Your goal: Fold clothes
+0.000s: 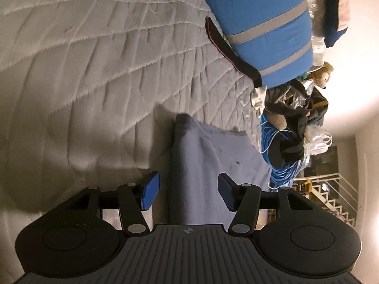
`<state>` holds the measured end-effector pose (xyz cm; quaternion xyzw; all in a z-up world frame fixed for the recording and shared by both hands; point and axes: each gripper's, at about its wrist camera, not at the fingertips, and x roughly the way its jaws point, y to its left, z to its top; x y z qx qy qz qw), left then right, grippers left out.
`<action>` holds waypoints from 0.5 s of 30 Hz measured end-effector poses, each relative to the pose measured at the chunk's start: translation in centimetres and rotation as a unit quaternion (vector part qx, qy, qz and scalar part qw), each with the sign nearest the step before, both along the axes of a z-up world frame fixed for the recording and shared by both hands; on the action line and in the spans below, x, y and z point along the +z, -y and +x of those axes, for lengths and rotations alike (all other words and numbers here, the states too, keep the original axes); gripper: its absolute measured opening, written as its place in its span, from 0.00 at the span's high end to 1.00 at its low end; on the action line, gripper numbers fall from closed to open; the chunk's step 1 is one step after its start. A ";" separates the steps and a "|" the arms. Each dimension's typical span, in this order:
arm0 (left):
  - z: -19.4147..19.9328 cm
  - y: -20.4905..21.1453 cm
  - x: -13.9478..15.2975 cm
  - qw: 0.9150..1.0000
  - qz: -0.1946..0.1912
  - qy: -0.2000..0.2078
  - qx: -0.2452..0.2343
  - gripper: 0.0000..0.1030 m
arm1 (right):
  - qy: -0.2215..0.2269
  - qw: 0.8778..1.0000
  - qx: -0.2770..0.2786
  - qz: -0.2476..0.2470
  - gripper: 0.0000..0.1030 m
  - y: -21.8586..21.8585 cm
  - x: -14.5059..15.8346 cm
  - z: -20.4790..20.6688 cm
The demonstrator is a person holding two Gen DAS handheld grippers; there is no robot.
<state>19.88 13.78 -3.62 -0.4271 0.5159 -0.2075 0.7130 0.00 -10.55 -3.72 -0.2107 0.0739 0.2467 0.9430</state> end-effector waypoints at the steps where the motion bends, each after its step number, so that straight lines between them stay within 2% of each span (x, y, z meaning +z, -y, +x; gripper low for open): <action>1: -0.2 0.2 0.0 1.000 -0.002 0.001 0.000 0.49 | -0.001 1.000 -0.007 0.020 0.00 0.5 0.3 0.3; 5: -0.4 1.4 -0.3 1.000 -0.009 0.012 -0.012 0.49 | 0.008 0.995 -0.024 0.092 0.00 2.3 0.5 0.6; 12: -0.2 2.8 -1.2 0.999 -0.026 0.023 -0.010 0.49 | 0.033 0.983 -0.051 0.175 0.00 4.8 1.2 0.8; 15: -0.3 2.8 -1.5 1.000 -0.024 0.020 0.000 0.57 | 0.033 0.978 -0.055 0.198 0.00 5.8 1.3 1.1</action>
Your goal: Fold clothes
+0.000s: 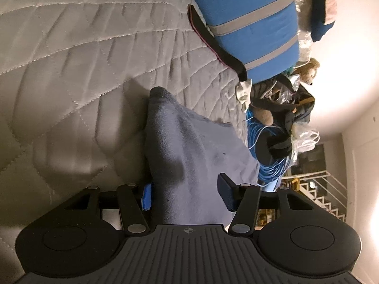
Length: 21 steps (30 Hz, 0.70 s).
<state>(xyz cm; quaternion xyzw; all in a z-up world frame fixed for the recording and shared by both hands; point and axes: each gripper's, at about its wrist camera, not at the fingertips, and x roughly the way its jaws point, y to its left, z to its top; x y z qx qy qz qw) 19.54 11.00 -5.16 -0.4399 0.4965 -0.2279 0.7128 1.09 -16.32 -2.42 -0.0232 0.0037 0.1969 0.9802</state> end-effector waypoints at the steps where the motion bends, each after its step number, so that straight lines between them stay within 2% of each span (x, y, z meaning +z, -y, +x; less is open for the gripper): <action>1: 0.0 0.0 -0.1 1.000 0.001 -0.001 0.004 0.69 | 0.000 1.000 0.001 0.003 0.00 0.2 -0.1 0.0; 2: 0.0 -0.2 -0.4 1.000 0.001 -0.009 0.007 0.85 | -0.002 1.000 0.001 0.006 0.00 0.4 -0.1 0.2; 4: 0.1 -0.6 -1.0 1.000 -0.002 -0.024 0.010 0.88 | -0.005 1.000 -0.001 0.007 0.00 0.5 -0.1 0.4; 9: -0.1 -0.5 0.3 0.999 0.039 -0.015 -0.001 0.90 | -0.006 1.000 -0.006 0.005 0.00 0.8 -0.5 0.6; 14: -0.7 -1.0 1.2 0.998 0.060 -0.008 -0.006 0.91 | -0.017 1.000 -0.008 0.006 0.00 1.5 -0.9 1.0; 21: -2.5 -4.6 2.6 0.996 0.086 -0.002 0.005 0.91 | -0.025 0.999 -0.007 0.021 0.00 2.7 -0.7 1.1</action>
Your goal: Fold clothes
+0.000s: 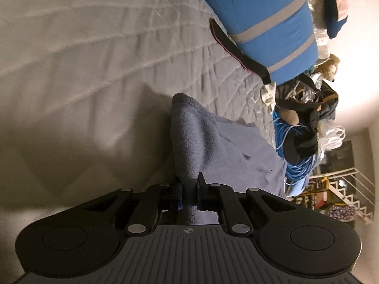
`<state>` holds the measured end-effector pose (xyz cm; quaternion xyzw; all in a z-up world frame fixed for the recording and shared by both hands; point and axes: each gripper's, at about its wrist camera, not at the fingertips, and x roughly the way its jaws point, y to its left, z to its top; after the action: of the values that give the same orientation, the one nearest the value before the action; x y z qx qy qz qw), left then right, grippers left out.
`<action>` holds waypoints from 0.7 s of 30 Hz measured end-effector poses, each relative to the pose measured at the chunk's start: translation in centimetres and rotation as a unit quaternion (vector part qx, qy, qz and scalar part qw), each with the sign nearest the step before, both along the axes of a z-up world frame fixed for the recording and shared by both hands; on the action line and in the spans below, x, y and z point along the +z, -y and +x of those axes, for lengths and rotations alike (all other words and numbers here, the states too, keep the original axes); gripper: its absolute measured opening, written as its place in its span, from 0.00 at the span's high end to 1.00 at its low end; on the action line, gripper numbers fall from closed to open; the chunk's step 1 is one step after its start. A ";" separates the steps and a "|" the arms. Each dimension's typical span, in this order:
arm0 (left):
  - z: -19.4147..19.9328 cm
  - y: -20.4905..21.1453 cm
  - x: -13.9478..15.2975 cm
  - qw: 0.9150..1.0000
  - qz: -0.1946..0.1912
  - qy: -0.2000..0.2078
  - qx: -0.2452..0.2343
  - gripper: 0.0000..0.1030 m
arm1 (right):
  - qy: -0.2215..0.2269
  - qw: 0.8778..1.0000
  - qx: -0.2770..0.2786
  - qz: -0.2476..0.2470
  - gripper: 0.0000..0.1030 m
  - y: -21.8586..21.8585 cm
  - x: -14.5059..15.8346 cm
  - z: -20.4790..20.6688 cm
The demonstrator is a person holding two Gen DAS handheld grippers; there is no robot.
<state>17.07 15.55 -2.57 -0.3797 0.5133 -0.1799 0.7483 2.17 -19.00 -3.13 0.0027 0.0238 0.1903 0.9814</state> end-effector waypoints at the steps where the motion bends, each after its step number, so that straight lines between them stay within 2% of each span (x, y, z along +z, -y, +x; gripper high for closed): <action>1: -0.3 -0.8 0.1 1.000 0.003 0.001 0.002 0.91 | -0.003 1.000 0.001 0.002 0.00 0.1 0.1 0.0; 6: -2.4 -5.1 1.0 1.000 0.026 0.002 -0.004 0.91 | -0.016 1.000 0.011 0.011 0.00 0.5 0.2 0.1; 11: -4.2 -9.5 2.2 0.998 0.060 -0.003 -0.006 0.91 | -0.056 0.998 0.020 0.010 0.00 0.5 0.0 0.9; 14: -5.0 -11.8 2.8 0.997 0.077 -0.008 0.006 0.91 | -0.086 0.995 0.052 0.018 0.00 0.5 0.2 1.8; 17: -5.2 -12.3 2.2 0.998 0.060 -0.015 0.012 0.86 | -0.115 0.989 0.085 0.025 0.00 0.4 0.4 2.6; 20: -5.5 -12.4 1.3 0.999 0.043 -0.010 0.028 0.86 | -0.120 0.982 0.148 0.020 0.00 0.0 1.5 3.7; 21: -5.6 -12.5 1.1 0.999 0.033 -0.008 0.033 0.85 | -0.127 0.977 0.170 0.012 0.03 -0.4 1.9 4.5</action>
<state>11.47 28.04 -1.52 -0.3727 0.5124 -0.1347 0.7618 6.64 -18.57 -1.19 0.0347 0.1462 0.3525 0.9237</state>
